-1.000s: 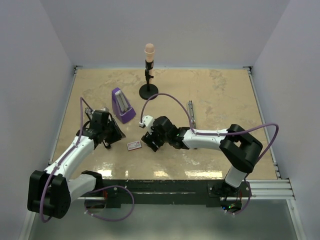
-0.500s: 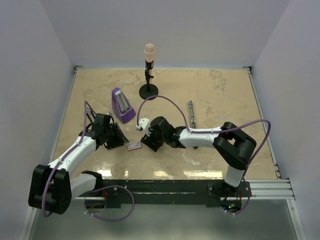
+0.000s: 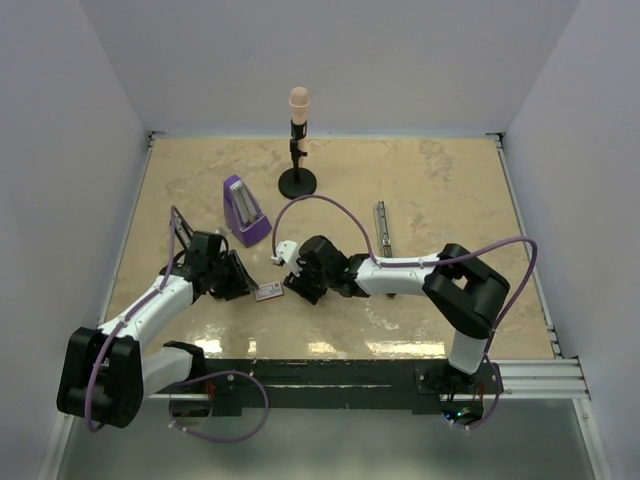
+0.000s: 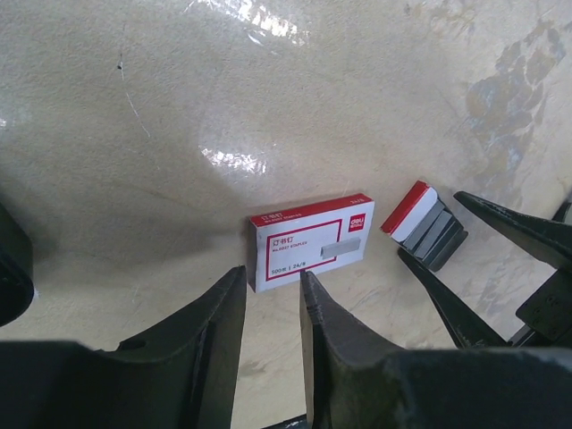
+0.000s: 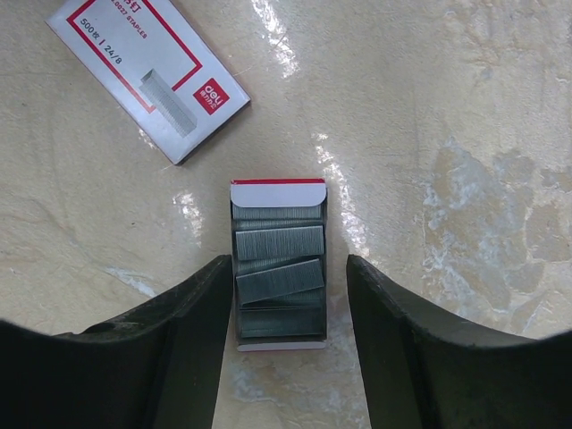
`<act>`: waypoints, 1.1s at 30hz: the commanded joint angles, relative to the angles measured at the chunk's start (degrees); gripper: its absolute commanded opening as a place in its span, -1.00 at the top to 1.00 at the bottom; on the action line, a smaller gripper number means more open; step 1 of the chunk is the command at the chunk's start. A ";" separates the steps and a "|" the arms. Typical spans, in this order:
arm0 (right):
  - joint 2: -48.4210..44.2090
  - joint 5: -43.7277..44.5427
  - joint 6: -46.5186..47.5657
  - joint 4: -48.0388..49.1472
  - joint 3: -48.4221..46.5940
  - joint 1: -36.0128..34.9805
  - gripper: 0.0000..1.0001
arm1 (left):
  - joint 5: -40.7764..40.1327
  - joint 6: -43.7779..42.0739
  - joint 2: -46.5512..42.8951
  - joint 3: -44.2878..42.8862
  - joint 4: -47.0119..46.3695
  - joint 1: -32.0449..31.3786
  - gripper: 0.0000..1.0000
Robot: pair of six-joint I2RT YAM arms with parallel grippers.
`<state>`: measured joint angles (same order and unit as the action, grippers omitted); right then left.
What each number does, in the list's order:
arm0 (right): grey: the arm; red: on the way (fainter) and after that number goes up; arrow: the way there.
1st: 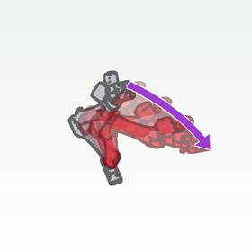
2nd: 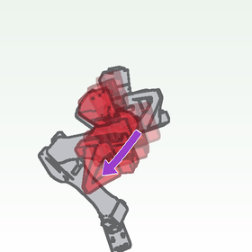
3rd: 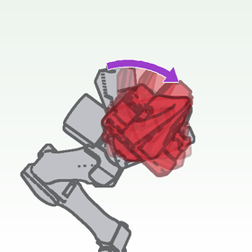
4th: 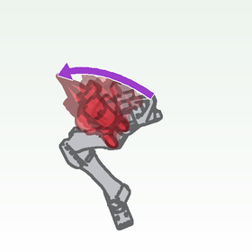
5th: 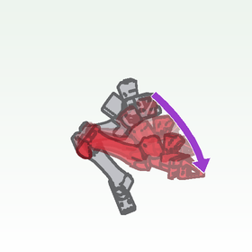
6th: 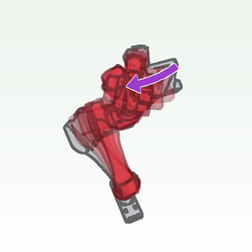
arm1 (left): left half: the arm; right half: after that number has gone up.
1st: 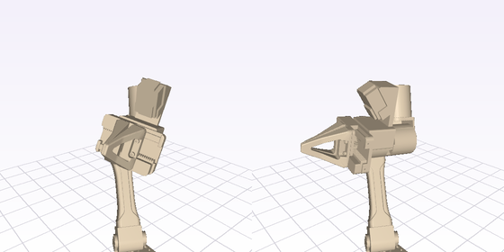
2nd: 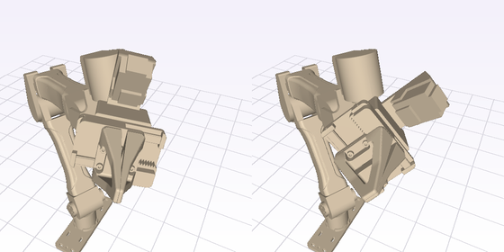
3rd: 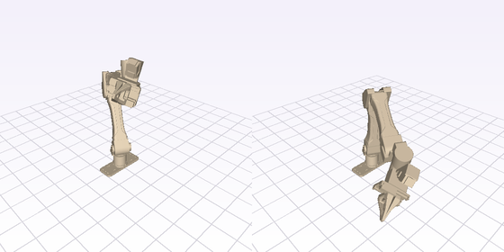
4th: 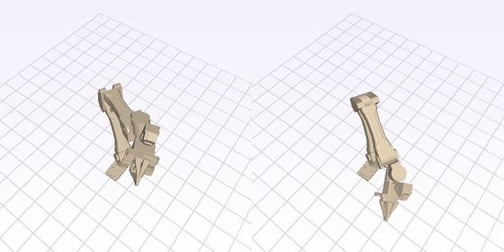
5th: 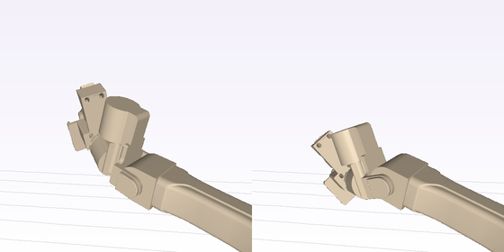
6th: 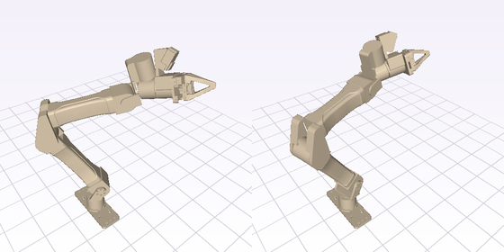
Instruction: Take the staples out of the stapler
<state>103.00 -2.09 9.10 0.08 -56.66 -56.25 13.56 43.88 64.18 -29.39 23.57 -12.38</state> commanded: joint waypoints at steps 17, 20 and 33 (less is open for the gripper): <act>2.82 -2.31 1.62 -1.13 -2.84 -1.93 0.15 | 3.14 -3.62 6.30 0.65 -7.40 0.25 0.64; 2.82 -2.92 1.79 -0.96 -2.66 -2.29 0.17 | 2.79 -4.15 7.18 0.21 -7.49 0.34 0.69; 2.47 -6.35 3.03 1.50 -1.87 -3.25 0.19 | 3.67 -6.00 8.94 -1.02 -9.60 0.34 0.72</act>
<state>104.73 -5.76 11.07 0.05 -58.37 -59.16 16.19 40.21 72.86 -28.56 16.27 -12.38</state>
